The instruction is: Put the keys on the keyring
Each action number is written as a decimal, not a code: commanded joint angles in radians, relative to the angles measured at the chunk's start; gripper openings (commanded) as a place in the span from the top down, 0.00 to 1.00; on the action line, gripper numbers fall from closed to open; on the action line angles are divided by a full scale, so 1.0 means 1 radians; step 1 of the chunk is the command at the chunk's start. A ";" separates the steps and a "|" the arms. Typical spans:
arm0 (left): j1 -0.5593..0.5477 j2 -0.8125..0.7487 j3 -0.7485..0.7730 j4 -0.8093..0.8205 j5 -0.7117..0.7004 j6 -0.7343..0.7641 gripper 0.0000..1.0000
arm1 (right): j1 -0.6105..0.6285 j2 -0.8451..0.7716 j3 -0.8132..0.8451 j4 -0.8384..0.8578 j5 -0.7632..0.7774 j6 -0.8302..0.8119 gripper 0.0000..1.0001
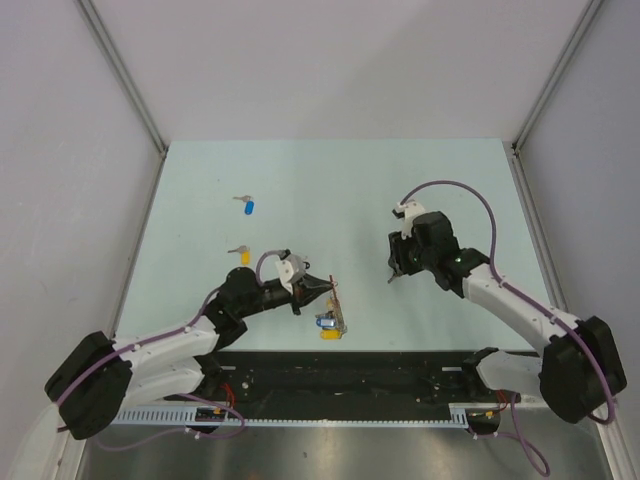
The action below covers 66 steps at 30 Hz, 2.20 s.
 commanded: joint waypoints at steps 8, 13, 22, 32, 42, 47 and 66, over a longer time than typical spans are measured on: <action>0.025 -0.084 -0.018 -0.046 -0.049 0.046 1.00 | 0.008 0.229 0.030 0.043 0.104 -0.138 0.58; 0.025 -0.086 -0.008 -0.072 -0.075 0.052 1.00 | 0.058 0.363 0.148 -0.056 0.193 -0.235 0.60; 0.025 -0.124 -0.021 -0.088 -0.141 0.052 1.00 | 0.144 0.577 0.374 -0.337 0.358 -0.304 0.64; 0.025 -0.134 -0.021 -0.094 -0.130 0.051 1.00 | 0.192 0.733 0.501 -0.457 0.458 -0.312 0.65; 0.025 -0.134 -0.019 -0.094 -0.110 0.049 0.99 | 0.203 0.793 0.520 -0.480 0.506 -0.327 0.68; 0.025 -0.129 -0.016 -0.094 -0.109 0.048 1.00 | 0.212 0.825 0.523 -0.478 0.532 -0.348 0.71; 0.025 -0.137 -0.011 -0.108 -0.093 0.049 1.00 | 0.236 0.870 0.546 -0.480 0.593 -0.408 0.94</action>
